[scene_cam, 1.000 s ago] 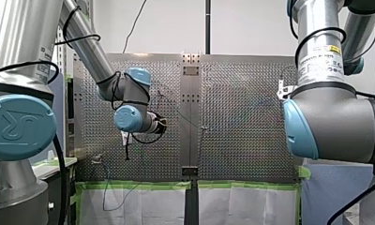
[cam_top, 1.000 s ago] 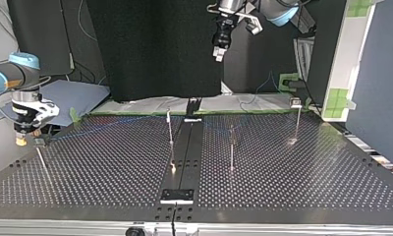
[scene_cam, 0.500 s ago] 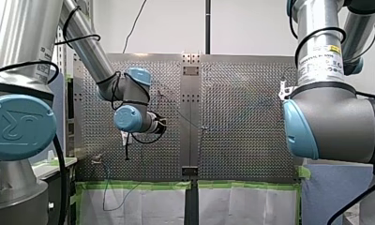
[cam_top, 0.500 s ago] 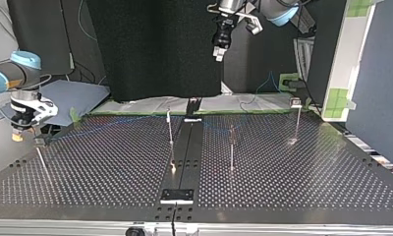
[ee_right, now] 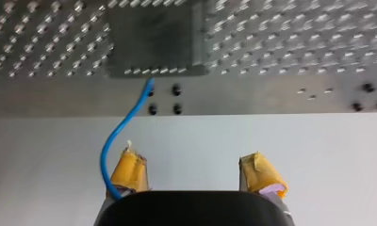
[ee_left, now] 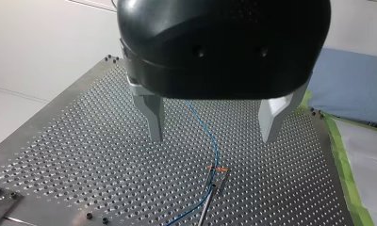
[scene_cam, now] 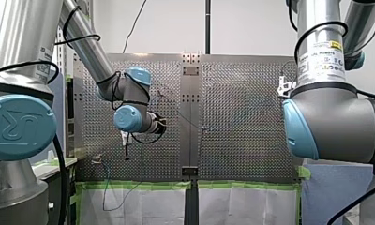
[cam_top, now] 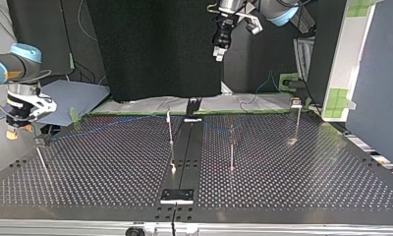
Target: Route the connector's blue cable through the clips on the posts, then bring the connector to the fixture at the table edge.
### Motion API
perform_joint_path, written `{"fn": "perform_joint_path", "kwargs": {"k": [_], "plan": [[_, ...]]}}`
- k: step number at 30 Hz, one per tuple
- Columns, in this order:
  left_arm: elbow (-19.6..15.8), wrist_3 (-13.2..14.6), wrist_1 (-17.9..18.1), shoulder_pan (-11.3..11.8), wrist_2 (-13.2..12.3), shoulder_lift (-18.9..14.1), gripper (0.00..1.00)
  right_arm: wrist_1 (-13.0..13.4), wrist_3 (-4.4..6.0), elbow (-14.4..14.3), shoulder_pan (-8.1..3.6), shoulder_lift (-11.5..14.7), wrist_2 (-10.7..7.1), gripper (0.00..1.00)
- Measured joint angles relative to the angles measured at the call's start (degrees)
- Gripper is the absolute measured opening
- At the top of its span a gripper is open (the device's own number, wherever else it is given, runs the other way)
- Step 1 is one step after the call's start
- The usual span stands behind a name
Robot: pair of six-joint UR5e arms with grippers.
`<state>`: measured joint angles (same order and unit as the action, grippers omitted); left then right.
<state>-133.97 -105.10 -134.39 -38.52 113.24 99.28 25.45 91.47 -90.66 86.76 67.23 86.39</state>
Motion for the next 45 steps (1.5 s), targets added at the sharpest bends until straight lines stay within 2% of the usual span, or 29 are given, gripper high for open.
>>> {"fn": "perform_joint_path", "kwargs": {"k": [4,9,15,19,22,28,35,40,42,45], "plan": [[-0.02,-0.01,0.0,0.01,-0.06,-0.01,0.98,1.72,-0.03,-1.87,0.7,1.87,-1.05,0.98],[-0.03,-0.11,-0.09,-0.01,-0.11,0.0,0.98,1.77,-0.23,-4.34,2.69,4.33,-0.89,0.98],[-0.03,-0.41,-0.31,-0.21,-0.16,0.0,0.98,1.5,-0.36,-7.25,5.65,7.19,1.6,0.98],[-0.04,-0.68,-0.34,-0.24,-0.17,0.0,0.98,1.41,-0.49,-8.17,7.65,7.96,3.58,0.98],[-0.04,-0.85,-0.26,-0.25,-0.17,-0.01,0.98,1.4,-0.98,-8.68,9.2,8.1,5.13,0.98],[-0.01,-2.22,0.69,0.02,0.09,0.0,0.98,2.65,-2.3,-10.94,12.29,8.1,8.22,0.98],[0.14,-3.75,3.94,0.26,2.25,0.0,0.98,3.76,-4.44,-13.32,16.05,7.39,11.98,0.98],[0.61,-2.86,5.52,0.11,4.09,-0.01,0.98,4.56,-6.39,-13.51,18.29,5.64,14.22,0.98],[0.85,-2.01,5.47,0.02,5.04,-0.01,0.98,5.28,-7.49,-13.46,19.42,4.56,15.35,0.98],[0.98,-0.54,4.95,-0.05,6.57,-0.01,0.98,6.36,-8.51,-13.26,20.97,3.03,16.9,0.98]]}}
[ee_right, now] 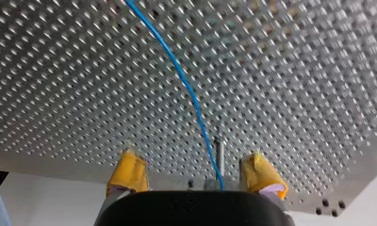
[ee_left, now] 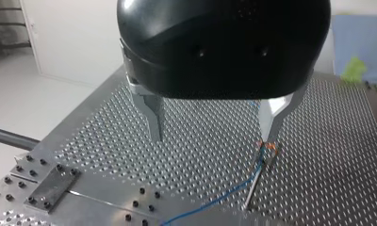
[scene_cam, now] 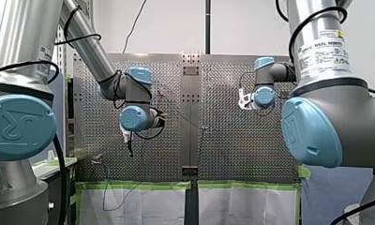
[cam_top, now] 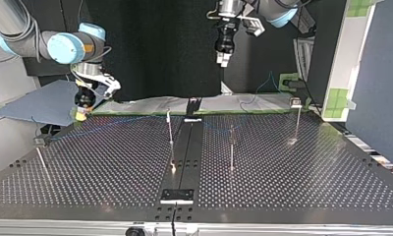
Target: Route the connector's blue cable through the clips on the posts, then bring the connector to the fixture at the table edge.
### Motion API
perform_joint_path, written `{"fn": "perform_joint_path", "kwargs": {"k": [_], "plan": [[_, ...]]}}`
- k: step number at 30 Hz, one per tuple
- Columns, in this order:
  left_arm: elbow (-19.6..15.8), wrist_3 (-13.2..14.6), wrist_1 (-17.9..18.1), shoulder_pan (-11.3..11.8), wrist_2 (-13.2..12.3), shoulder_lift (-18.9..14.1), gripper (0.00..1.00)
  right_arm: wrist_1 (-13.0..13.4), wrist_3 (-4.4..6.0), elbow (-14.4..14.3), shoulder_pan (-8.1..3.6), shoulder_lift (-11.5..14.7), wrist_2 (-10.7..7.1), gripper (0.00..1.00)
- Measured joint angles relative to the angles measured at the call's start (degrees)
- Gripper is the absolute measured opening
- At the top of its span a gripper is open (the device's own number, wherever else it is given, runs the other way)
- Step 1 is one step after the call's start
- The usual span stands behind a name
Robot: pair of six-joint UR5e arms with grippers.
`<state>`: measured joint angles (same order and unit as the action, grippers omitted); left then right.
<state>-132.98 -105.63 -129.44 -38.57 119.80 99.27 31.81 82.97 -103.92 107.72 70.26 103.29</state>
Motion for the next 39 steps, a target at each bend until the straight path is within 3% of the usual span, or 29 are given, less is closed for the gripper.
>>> {"fn": "perform_joint_path", "kwargs": {"k": [5,10,24,26,30,39], "plan": [[0.05,2.44,-0.97,-0.02,2.63,0.02,0.98,1.59,-0.34,0.18,2.69,-2.67,2.68,0.98],[0.07,3.12,-1.5,0.16,4.51,0.01,0.98,2.05,-0.41,0.6,5.01,-3.93,5.0,0.98],[0.03,3.14,-1.71,0.58,4.88,0.02,0.98,1.77,-0.04,0.87,11.97,-4.33,11.95,0.98],[0.04,3.12,-1.86,0.63,4.87,0.04,0.98,1.34,0.37,0.79,12.86,-4.5,12.75,0.98],[0.03,3.18,-2.44,0.65,4.87,0.03,0.98,-0.05,2.18,-0.29,15.1,-4.79,14.26,0.98],[0.02,3.23,-4.0,0.78,4.72,0.0,0.98,0.09,6.13,-4.26,19.36,-4.89,18.29,0.98]]}}
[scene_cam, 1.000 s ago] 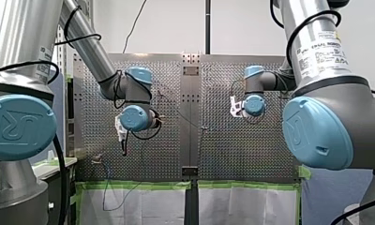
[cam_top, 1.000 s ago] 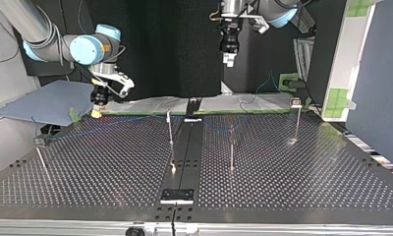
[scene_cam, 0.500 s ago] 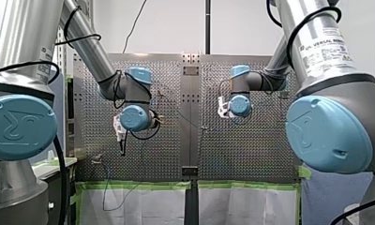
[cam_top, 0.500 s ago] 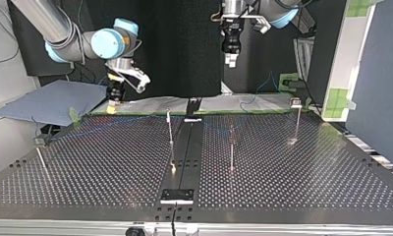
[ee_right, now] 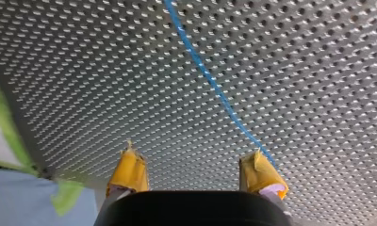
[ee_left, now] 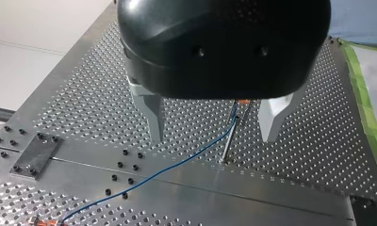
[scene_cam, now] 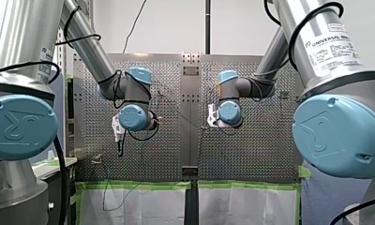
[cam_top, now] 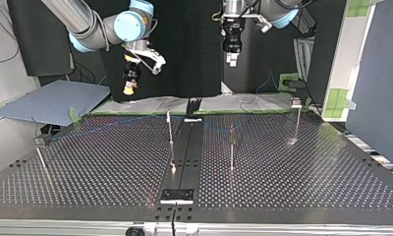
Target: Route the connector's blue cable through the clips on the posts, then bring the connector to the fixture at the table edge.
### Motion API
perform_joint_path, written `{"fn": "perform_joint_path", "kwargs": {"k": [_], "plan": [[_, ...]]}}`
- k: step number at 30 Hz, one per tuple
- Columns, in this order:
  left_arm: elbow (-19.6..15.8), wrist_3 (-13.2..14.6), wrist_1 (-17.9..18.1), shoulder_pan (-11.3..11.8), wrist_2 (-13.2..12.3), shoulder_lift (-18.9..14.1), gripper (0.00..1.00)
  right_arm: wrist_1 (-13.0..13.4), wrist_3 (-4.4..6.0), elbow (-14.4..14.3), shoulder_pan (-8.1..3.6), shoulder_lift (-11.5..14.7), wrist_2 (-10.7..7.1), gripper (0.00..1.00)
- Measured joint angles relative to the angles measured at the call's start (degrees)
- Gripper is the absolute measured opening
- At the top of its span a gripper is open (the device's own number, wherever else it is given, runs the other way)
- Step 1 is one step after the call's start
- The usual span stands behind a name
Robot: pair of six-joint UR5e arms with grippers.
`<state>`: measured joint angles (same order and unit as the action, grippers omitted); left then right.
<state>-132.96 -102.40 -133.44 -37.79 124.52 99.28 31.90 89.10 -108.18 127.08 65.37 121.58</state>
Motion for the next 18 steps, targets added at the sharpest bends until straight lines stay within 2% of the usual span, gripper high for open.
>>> {"fn": "perform_joint_path", "kwargs": {"k": [4,8,11,15,18], "plan": [[0.0,-0.4,-0.24,0.04,-1.42,0.0,0.98,-0.53,0.53,-1.19,1.62,0.0,0.88,0.98],[0.0,-0.78,-0.8,0.08,-3.28,0.0,0.98,0.04,0.79,-2.68,3.36,0.19,-0.1,0.98],[0.0,-0.98,-1.27,0.15,-4.21,0.0,0.98,1.28,0.94,-4.13,4.86,0.53,-1.47,0.98],[0.01,-0.91,-1.52,0.28,-4.14,0.0,0.98,2.47,0.19,-6.19,6.93,0.72,-3.47,0.98],[0.0,-0.01,-1.63,0.37,-3.05,0.0,0.98,2.63,-0.87,-7.63,8.41,0.75,-3.68,0.98]]}}
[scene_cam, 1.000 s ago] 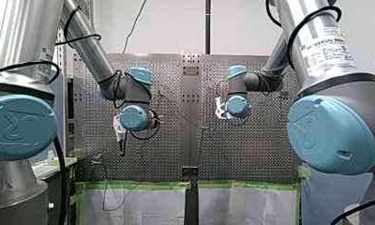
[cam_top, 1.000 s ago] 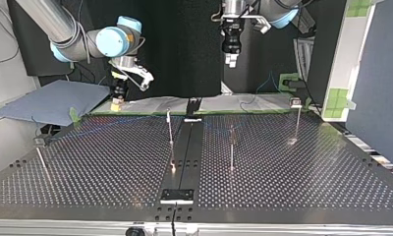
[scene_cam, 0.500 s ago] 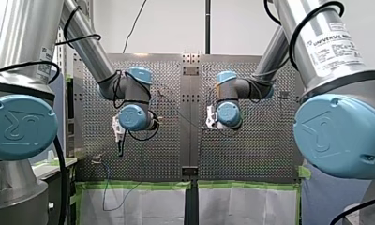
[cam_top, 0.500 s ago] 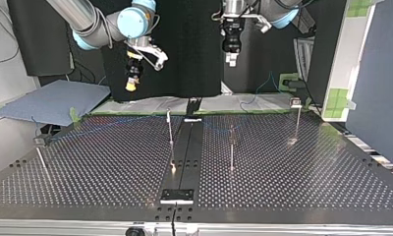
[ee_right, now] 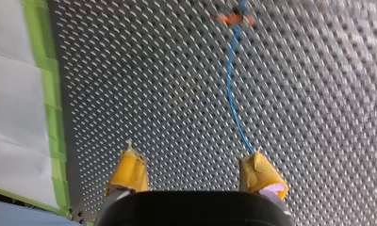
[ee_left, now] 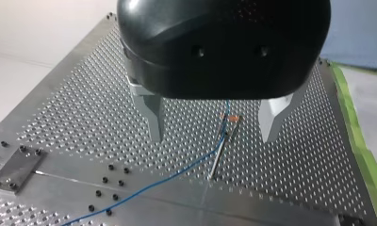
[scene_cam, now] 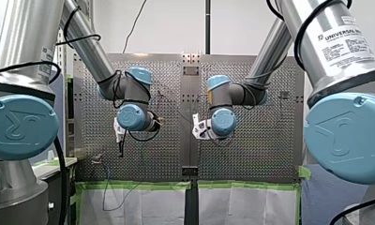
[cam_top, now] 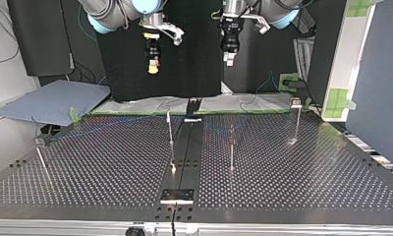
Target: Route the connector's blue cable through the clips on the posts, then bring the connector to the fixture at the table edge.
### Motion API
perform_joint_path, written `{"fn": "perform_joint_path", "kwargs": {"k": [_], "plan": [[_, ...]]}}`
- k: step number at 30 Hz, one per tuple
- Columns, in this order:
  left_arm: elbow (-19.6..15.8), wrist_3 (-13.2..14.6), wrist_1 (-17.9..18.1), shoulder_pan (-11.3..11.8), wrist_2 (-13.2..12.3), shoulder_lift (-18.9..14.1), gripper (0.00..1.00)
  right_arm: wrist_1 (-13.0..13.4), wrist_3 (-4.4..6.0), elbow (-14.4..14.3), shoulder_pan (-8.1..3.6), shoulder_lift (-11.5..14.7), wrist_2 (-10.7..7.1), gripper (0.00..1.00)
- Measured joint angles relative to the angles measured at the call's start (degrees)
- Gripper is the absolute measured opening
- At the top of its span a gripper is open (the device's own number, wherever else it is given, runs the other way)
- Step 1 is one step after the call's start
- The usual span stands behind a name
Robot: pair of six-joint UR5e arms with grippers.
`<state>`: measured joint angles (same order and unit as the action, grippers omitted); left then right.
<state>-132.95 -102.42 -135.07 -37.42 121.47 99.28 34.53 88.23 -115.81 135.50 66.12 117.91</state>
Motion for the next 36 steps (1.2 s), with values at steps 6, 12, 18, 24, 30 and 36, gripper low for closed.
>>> {"fn": "perform_joint_path", "kwargs": {"k": [6,12,18,24,30,36], "plan": [[-0.04,1.4,-0.9,0.03,2.79,0.0,0.98,0.38,-0.7,-1.13,2.88,0.02,0.82,0.98],[-0.05,2.11,-2.12,0.1,5.71,-0.01,0.98,1.11,-0.76,-1.21,2.84,0.08,0.89,0.98],[-0.05,2.02,-2.88,0.21,8.7,-0.01,0.98,2.49,-0.76,-1.16,1.7,0.2,0.82,0.98],[-0.06,1.79,-2.83,0.3,9.42,0.0,0.98,2.58,-0.77,-1.15,1.04,0.29,0.33,0.98],[-0.07,0.9,-1.59,0.34,6.79,0.02,0.98,3.11,-0.83,-1.18,0.96,0.33,-1.3,0.98],[-0.08,0.67,-0.73,0.37,4.36,0.0,0.98,3.78,-0.85,-1.22,1.1,0.31,-2.4,0.98]]}}
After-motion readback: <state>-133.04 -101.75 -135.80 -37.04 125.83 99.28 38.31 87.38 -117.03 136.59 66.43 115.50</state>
